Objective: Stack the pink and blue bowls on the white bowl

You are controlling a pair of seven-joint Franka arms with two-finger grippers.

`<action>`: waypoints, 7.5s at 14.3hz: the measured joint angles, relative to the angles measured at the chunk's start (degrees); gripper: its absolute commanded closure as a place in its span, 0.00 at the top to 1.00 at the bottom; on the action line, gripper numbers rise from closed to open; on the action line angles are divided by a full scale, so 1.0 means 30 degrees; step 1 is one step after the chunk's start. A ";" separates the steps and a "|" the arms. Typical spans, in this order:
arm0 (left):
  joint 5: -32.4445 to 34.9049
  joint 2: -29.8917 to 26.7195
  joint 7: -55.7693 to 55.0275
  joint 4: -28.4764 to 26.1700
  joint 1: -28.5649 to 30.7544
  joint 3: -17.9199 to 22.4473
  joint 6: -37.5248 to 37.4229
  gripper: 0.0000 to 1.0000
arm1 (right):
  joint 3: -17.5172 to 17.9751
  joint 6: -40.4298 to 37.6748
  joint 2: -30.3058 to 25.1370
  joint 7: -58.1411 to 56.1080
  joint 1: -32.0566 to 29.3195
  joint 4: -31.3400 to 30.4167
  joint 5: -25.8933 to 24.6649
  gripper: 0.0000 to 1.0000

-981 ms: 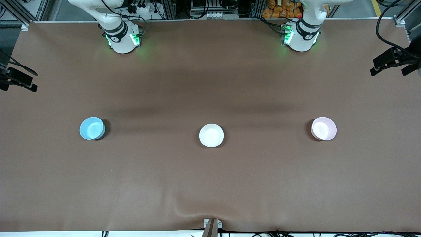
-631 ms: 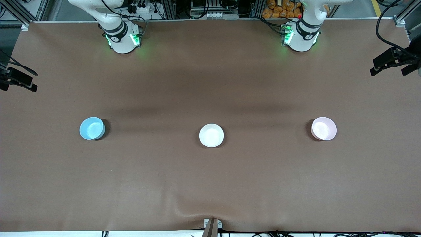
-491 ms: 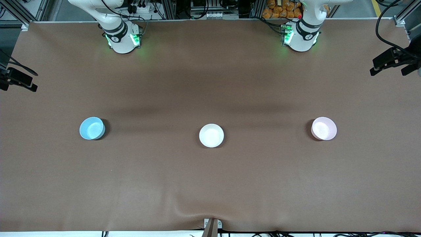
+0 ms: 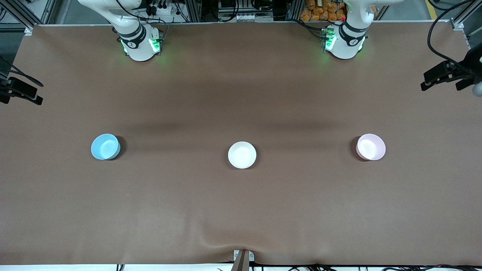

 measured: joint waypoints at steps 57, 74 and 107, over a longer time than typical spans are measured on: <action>-0.1940 0.8601 -0.3188 -0.3112 -0.1315 -0.3519 1.2859 0.00 | -0.0061 1.6730 0.7432 -0.1982 -0.2973 -1.0034 0.0037 1.00; -0.1943 1.3960 -1.3300 0.2094 -0.8687 -0.3520 1.4688 0.00 | 0.0033 2.0143 0.7255 -0.1958 -0.2832 -1.2435 0.0043 1.00; -0.1978 1.5335 -1.3542 0.1879 -0.9576 -0.3382 1.6750 1.00 | 0.0316 0.7850 0.6611 -0.1959 -0.0054 -0.4513 0.1155 0.00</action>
